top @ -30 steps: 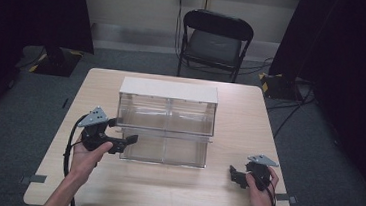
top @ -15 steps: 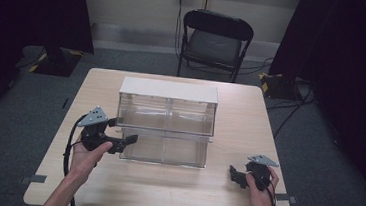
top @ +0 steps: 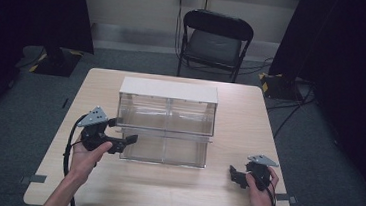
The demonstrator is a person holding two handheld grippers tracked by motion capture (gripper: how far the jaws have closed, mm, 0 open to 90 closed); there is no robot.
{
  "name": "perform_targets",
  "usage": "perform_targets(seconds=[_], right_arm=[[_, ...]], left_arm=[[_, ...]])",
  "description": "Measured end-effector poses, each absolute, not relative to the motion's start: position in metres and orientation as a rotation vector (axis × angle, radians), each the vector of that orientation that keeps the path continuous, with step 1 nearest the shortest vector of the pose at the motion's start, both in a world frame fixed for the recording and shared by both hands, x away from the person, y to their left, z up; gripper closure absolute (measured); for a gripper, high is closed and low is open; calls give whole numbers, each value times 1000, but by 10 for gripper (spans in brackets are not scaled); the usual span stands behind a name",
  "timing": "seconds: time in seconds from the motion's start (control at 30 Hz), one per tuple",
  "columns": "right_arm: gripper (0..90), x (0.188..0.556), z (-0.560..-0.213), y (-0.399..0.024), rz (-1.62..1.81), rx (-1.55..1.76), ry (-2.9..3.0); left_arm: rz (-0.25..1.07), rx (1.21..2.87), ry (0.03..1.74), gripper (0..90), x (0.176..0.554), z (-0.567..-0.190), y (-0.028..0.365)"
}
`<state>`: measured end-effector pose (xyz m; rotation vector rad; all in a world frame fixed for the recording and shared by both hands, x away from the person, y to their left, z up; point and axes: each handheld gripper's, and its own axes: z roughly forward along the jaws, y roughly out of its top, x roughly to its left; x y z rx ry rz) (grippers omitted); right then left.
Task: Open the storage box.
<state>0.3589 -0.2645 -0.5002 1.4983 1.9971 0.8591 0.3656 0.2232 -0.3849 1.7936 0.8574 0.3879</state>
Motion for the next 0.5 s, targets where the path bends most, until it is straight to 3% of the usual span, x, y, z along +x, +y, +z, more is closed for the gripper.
perform_targets(seconds=[0.5], right_arm=[[116, 359, -500, -264, 859, 1498, 1997]], left_arm=[[395, 1791, 852, 118, 365, -385, 223]])
